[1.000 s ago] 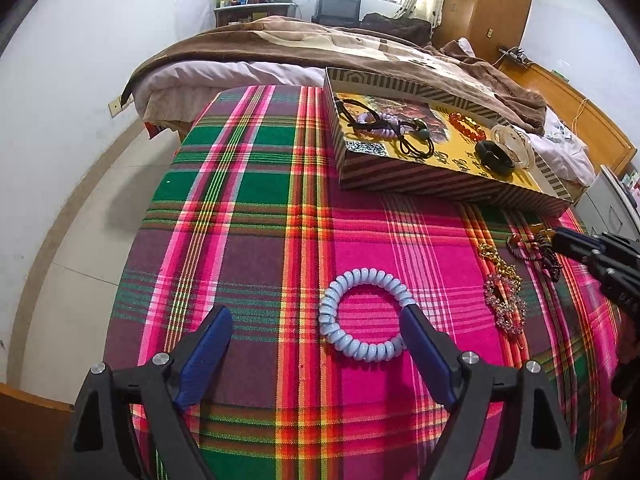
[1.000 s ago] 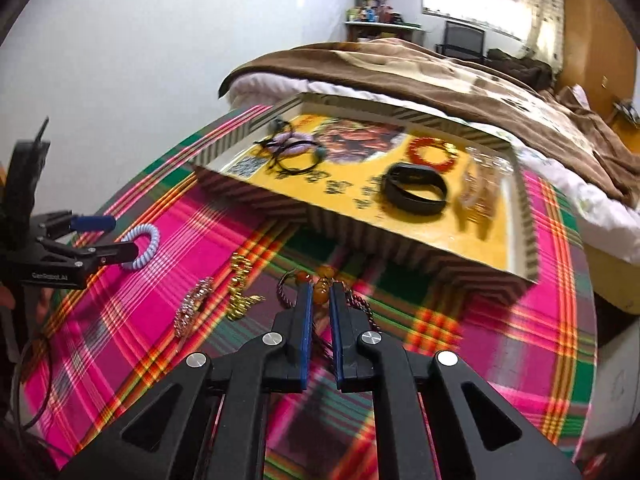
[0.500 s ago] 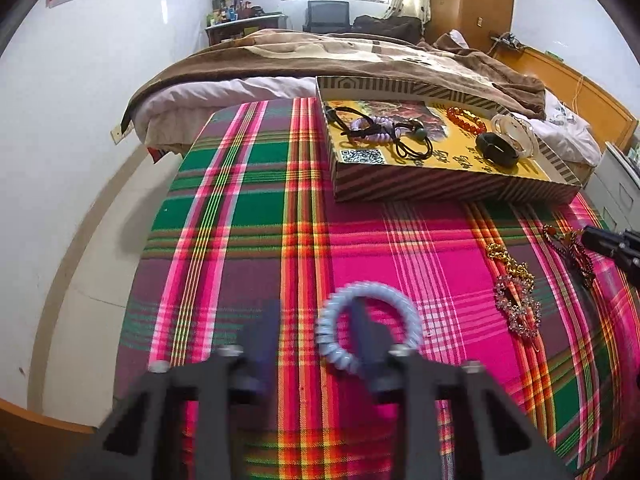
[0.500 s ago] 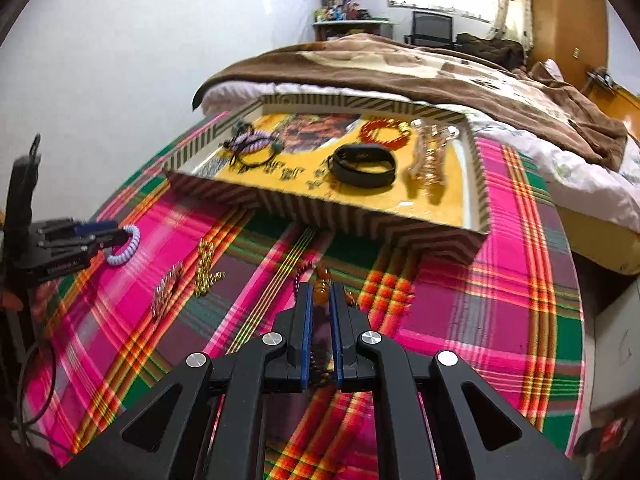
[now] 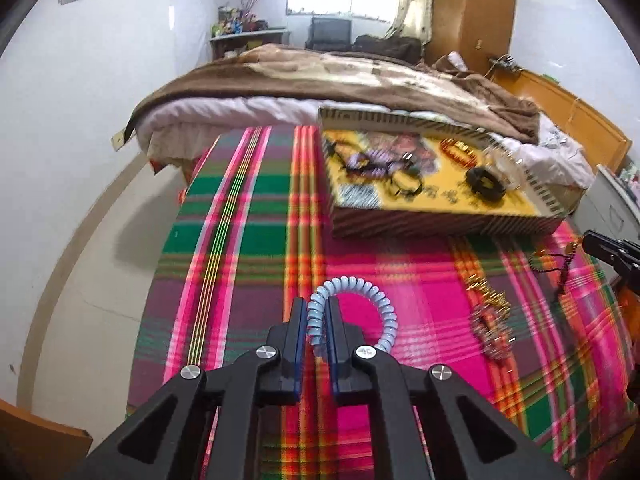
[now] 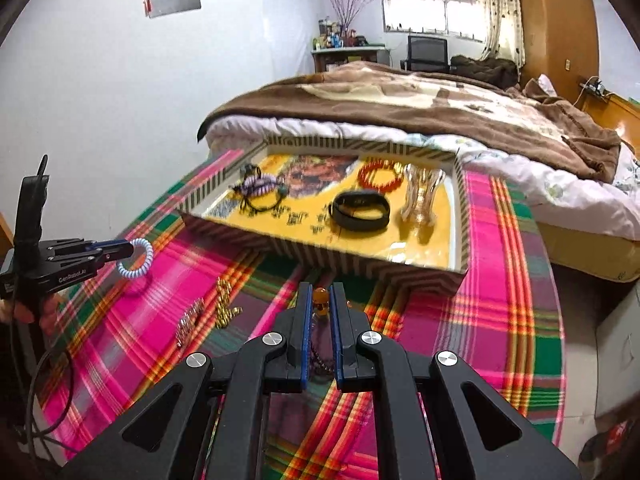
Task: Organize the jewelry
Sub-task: 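Close the right tool on the gold chain bracelet while the left grasps the blue coil bracelet, then carry both bracelets over the tray and open both tools to drop them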
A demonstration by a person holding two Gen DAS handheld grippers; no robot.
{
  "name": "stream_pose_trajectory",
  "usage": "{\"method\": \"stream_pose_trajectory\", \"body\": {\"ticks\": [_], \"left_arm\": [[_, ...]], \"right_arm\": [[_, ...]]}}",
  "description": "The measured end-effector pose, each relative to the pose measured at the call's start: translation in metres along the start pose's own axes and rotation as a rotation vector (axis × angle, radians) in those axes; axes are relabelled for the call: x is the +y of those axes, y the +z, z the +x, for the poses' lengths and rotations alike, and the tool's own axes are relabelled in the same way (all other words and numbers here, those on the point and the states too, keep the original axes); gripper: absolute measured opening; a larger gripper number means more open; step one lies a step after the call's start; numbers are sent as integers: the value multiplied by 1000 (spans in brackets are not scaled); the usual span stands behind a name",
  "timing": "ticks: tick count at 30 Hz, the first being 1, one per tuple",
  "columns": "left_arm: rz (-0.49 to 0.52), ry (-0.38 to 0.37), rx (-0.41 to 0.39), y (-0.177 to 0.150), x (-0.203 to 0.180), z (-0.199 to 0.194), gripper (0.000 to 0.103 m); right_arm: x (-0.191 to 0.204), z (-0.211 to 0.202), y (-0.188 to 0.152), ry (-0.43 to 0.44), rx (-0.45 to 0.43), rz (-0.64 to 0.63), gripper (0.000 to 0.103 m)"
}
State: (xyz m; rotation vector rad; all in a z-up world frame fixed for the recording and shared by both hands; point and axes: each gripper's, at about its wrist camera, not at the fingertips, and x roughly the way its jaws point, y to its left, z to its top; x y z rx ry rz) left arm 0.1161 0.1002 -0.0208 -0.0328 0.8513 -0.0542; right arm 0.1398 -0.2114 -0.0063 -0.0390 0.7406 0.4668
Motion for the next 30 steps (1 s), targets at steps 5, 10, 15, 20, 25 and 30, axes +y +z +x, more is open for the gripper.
{"method": "stream_pose_trajectory", "body": {"ticks": [5, 10, 15, 20, 25, 30], "left_arm": [[21, -36, -53, 20, -9, -17, 9], [49, -77, -89, 47, -22, -21, 9], [72, -125, -100, 80, -37, -10, 9], [77, -168, -89, 110, -53, 14, 9], [84, -207, -63, 138, -71, 50, 9], [93, -239, -9, 153, -88, 92, 9]], "right_arm": [[-2, -15, 15, -12, -50, -6, 9], [-8, -26, 35, -18, -96, -7, 9], [-14, -30, 55, -33, -132, -4, 9], [-28, -16, 69, -60, -129, 20, 9], [-47, 10, 70, -83, -88, 65, 9], [-57, 39, 66, -86, -26, 73, 9]]}}
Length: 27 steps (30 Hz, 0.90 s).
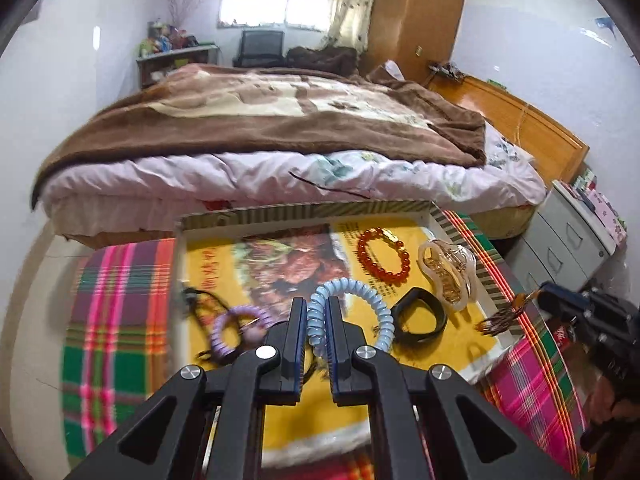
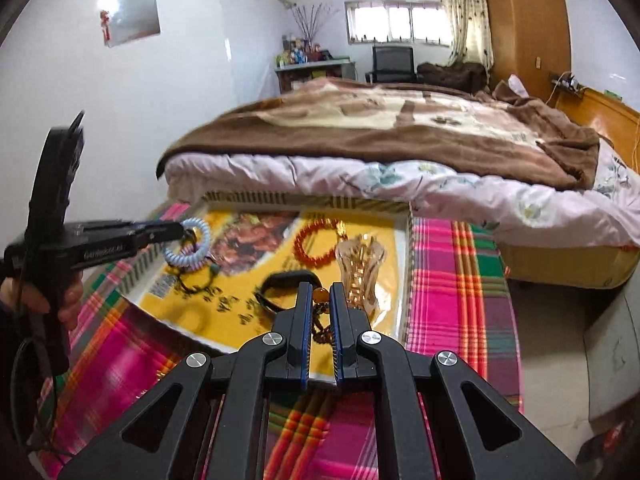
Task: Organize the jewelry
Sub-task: 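Carry both bracelets over the tray and open both tools to drop them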
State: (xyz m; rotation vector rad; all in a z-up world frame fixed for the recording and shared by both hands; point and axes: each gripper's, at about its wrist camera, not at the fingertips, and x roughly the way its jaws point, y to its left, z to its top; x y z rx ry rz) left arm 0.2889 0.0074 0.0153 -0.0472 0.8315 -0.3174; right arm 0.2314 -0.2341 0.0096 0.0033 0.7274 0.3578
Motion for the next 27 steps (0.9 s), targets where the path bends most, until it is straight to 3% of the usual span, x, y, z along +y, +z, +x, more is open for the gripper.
{"method": "stream_pose_trajectory", "body": {"ticks": [9, 19, 21, 24, 27], "left_arm": [[-15, 23, 121, 4, 3, 69, 9], [-15, 30, 164, -2, 2, 86, 10], [-16, 29, 167, -1, 1, 86, 21], [-24, 32, 159, 0, 0, 83, 44], [-25, 28, 153, -2, 0, 74, 45]], "right_arm": [[-2, 29, -10, 0, 67, -32, 9], [-3, 43, -19, 12, 123, -35, 9], [-2, 43, -20, 10, 127, -36, 11], [-2, 40, -20, 6, 125, -23, 25], [-1, 33, -20, 3, 114, -12, 30]]}}
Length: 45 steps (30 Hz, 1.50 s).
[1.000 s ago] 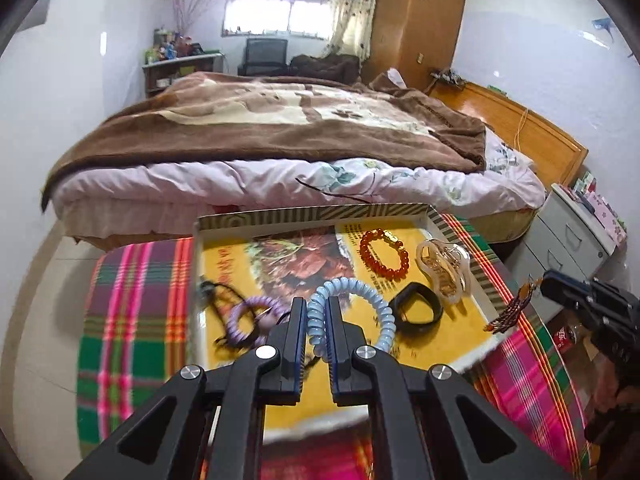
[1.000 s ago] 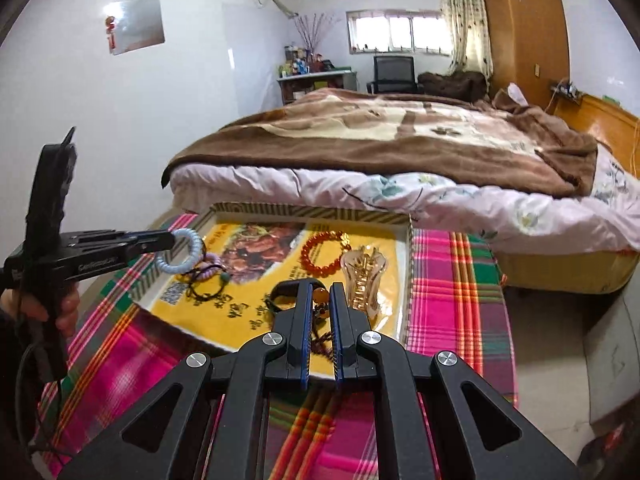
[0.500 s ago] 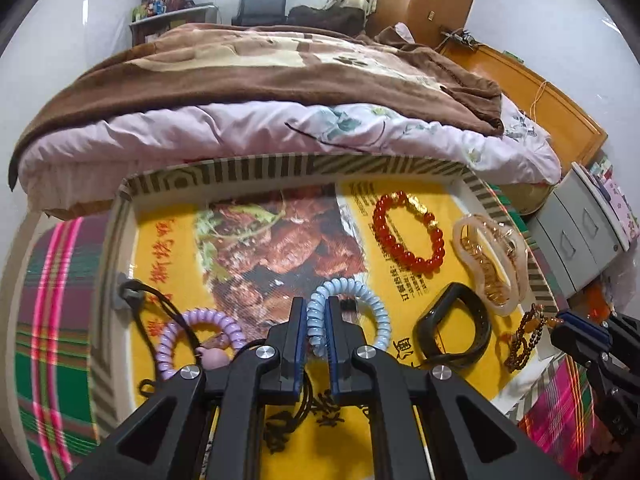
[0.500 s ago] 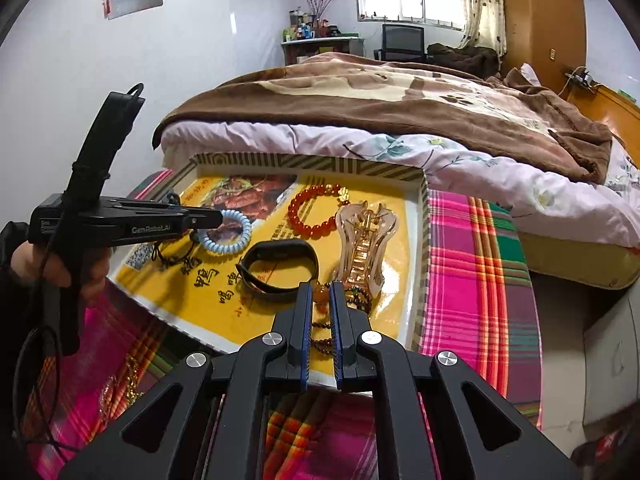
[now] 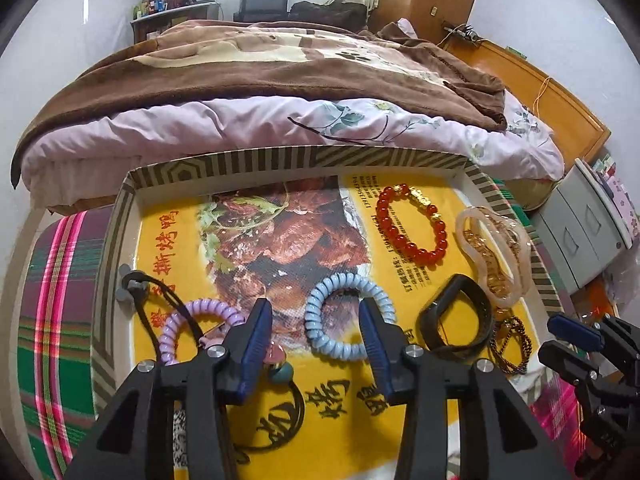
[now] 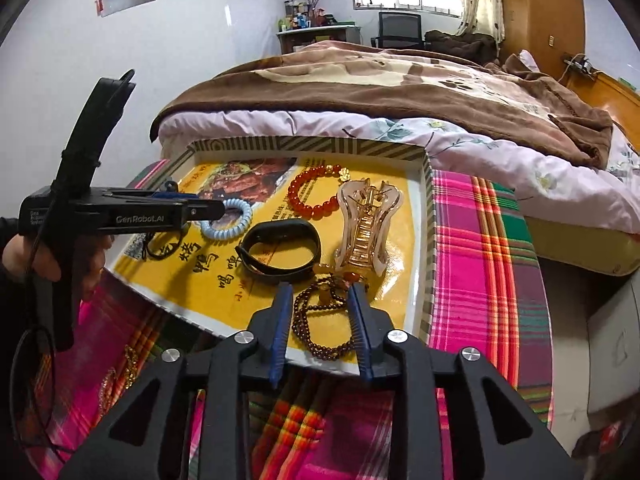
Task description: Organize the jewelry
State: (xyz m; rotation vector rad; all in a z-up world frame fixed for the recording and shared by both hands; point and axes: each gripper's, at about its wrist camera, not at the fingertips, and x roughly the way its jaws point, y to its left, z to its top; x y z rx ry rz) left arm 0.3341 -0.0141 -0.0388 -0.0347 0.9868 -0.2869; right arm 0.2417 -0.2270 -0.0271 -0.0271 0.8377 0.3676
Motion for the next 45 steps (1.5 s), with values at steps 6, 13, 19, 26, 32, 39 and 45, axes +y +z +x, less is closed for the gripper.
{"method": "stream_pose_trajectory", "body": {"ticks": [6, 13, 19, 26, 32, 39, 45], "left_arm": [[16, -22, -48, -14, -2, -37, 59], [20, 12, -111, -53, 4, -92, 67], [12, 118, -147, -96, 12, -130, 68], [-5, 191, -184, -134, 19, -161, 71], [-26, 192, -192, -154, 24, -175, 71], [-51, 181, -194, -165, 32, -182, 71], [-70, 184, -191, -170, 37, -182, 71]], "right_arm": [[10, -22, -4, 39, -33, -2, 30], [45, -28, -21, 149, -1, -86, 30], [80, -14, -42, 214, 53, -139, 30], [112, -3, -57, 225, 90, -200, 34], [130, 5, -65, 204, 120, -222, 40], [141, 12, -67, 146, 130, -257, 40], [139, 14, -65, 110, 116, -247, 40]]}}
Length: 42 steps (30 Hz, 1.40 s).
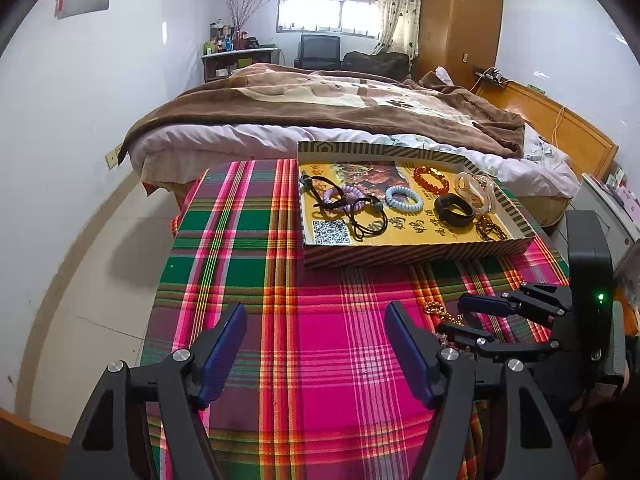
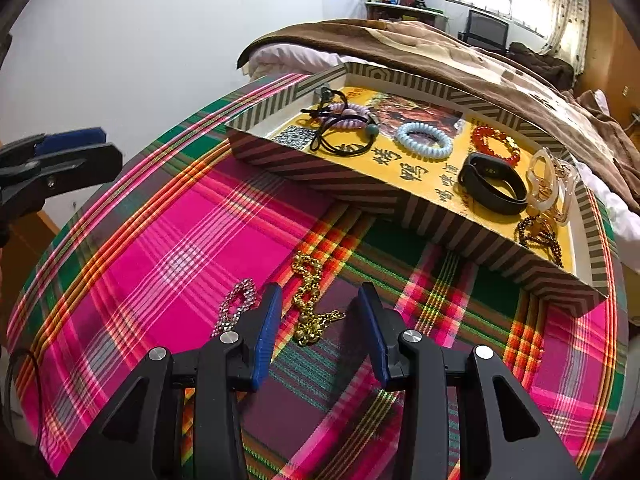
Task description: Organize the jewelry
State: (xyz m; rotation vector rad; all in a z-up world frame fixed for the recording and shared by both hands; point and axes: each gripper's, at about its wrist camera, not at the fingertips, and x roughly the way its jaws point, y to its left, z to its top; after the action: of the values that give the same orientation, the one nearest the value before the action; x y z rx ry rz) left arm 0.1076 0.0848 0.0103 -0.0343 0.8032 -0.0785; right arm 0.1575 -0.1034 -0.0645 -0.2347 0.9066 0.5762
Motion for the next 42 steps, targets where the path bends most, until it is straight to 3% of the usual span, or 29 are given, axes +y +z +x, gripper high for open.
{"method": "stream_pose_trajectory", "body": {"ticks": [3, 7, 9, 19, 26, 32, 37, 40, 42], "left_arm": [[-6, -5, 6, -3, 1, 1, 71], [-21, -15, 19, -6, 2, 5, 71], [-30, -23, 29, -8, 2, 8, 71], [-7, -88, 97, -15, -23, 29, 71], [0, -187, 173, -24, -52, 49, 73], [50, -170, 206, -29, -76, 58, 73], [69, -112, 202, -34, -83, 61, 73], [70, -80, 195, -34, -84, 60, 63], [91, -65, 191, -33, -85, 59, 45]], "right_arm": [[1, -1, -1, -21, -6, 4, 37], [-6, -4, -2, -48, -6, 24, 9], [-10, -6, -4, -51, -5, 29, 7], [-39, -33, -25, -83, -45, 114, 6], [-60, -68, -37, -91, -115, 174, 6], [-75, -86, -43, -102, -156, 213, 6], [-81, -98, -47, -104, -184, 223, 6], [-83, -103, -47, -104, -198, 226, 6], [-84, -105, -47, -102, -205, 226, 6]]}}
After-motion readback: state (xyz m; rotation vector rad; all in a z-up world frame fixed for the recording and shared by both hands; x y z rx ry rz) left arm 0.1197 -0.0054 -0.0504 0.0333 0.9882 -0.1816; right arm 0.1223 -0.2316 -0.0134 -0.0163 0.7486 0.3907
